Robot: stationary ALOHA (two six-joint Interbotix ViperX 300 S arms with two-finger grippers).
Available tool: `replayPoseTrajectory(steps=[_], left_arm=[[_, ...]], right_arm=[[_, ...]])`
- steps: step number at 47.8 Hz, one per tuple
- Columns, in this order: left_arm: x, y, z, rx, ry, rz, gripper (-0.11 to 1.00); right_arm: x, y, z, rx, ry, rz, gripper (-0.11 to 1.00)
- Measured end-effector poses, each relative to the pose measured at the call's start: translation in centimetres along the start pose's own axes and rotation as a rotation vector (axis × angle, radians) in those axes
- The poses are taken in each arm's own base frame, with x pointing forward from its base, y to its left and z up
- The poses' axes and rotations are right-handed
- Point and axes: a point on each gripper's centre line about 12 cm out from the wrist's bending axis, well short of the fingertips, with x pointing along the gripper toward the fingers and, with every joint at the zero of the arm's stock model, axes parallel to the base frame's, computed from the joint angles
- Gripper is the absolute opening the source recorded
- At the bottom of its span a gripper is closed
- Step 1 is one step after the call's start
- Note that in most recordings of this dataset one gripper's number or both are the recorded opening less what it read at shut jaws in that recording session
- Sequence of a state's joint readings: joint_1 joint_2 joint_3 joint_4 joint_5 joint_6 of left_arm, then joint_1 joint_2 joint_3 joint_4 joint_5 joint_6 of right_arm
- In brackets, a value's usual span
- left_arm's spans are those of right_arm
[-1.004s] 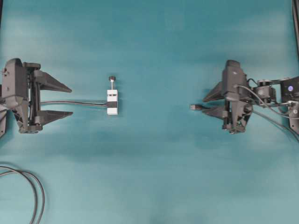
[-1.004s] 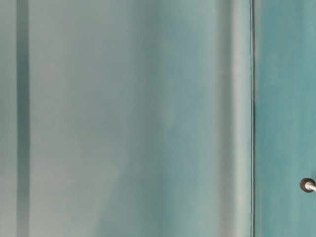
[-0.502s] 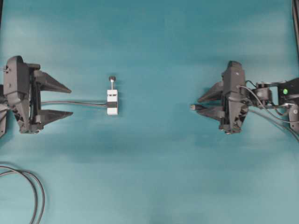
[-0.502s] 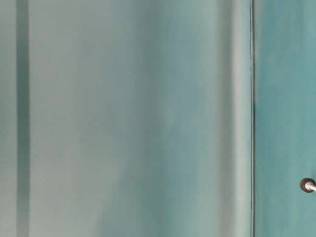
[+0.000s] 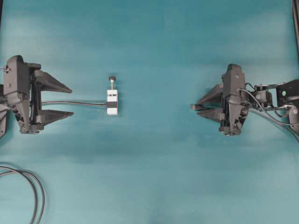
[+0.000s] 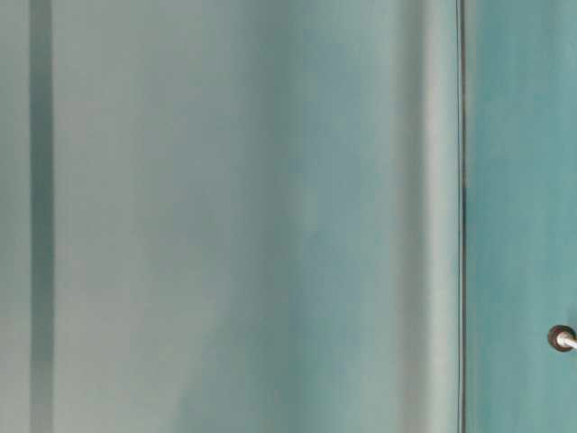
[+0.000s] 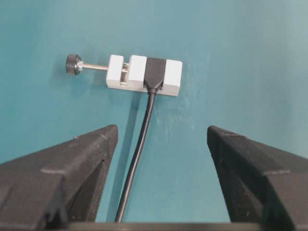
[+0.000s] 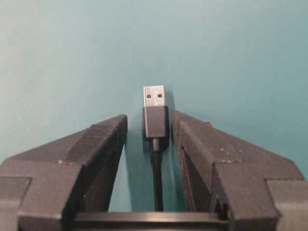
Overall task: Insert the USB cable into the female connector supported by the left arm.
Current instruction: 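Close the right gripper on the black USB plug's housing, then lift the plug and move the right gripper left toward the white clamp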
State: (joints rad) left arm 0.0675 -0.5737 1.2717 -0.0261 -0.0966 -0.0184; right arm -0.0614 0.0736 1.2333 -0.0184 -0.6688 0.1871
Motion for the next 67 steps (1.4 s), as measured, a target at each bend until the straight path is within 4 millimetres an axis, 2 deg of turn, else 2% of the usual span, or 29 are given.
replayPoseTrajectory(steps=[16,30,43,67], left_arm=[[0.0,-0.03,-0.07,-0.001,0.002,-0.001,0.79],[0.0,-0.03,-0.08,-0.001,0.003,-0.001,0.79],[0.0,-0.03,-0.08,-0.001,0.003,-0.001,0.79],[0.0,-0.03,0.0,-0.002,0.0,-0.001,0.8]], right_arm=[[-0.04,0.0,-0.02,-0.002,0.0,0.0,0.47],[-0.1,-0.02,-0.12,0.0,0.003,-0.001,0.39],[-0.23,-0.05,-0.3,-0.001,0.008,-0.001,0.27],[-0.45,0.06,-0.54,-0.047,0.015,0.012,0.22]])
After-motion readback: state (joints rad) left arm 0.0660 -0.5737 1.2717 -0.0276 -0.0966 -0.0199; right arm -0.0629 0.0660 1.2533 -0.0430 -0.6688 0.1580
